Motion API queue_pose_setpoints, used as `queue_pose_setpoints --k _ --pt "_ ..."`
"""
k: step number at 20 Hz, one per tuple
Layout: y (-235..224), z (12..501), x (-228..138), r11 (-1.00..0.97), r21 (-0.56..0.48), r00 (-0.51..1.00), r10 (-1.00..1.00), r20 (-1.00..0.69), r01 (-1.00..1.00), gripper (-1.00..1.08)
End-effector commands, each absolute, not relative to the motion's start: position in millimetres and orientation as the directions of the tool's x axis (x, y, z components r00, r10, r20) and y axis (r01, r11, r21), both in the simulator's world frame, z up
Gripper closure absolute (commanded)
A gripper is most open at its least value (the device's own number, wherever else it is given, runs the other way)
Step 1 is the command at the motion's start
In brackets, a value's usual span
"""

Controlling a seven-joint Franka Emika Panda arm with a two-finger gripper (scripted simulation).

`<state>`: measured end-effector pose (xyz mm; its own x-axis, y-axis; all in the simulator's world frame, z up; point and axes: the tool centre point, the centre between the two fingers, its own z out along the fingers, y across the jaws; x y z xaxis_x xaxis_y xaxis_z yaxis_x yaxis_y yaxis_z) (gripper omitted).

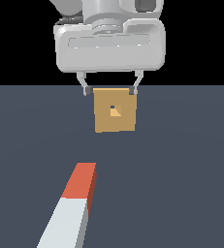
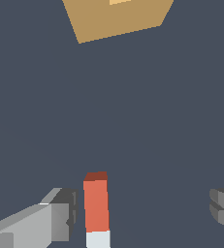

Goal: Insert the peg into the horizontal hole in a box.

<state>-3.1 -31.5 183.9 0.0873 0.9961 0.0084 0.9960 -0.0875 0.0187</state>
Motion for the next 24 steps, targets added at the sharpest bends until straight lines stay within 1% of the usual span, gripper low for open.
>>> queue_pose_setpoints --k 1,6,11,24 --pt "-31.5 183.9 -3.1 -0.087 0.019 0.087 0.996 0.008 0.996 -0.92" --pt "-39.6 178.6 -6.1 -0.085 0.018 0.085 0.996 0.008 0.996 -0.92" --pt "-63.8 163.1 -15.0 -0.078 0.015 0.078 0.997 0.007 0.997 -0.92" --pt "-174.2 92.9 -49.9 -0.045 0.004 0.045 0.999 0.001 0.999 -0.92"
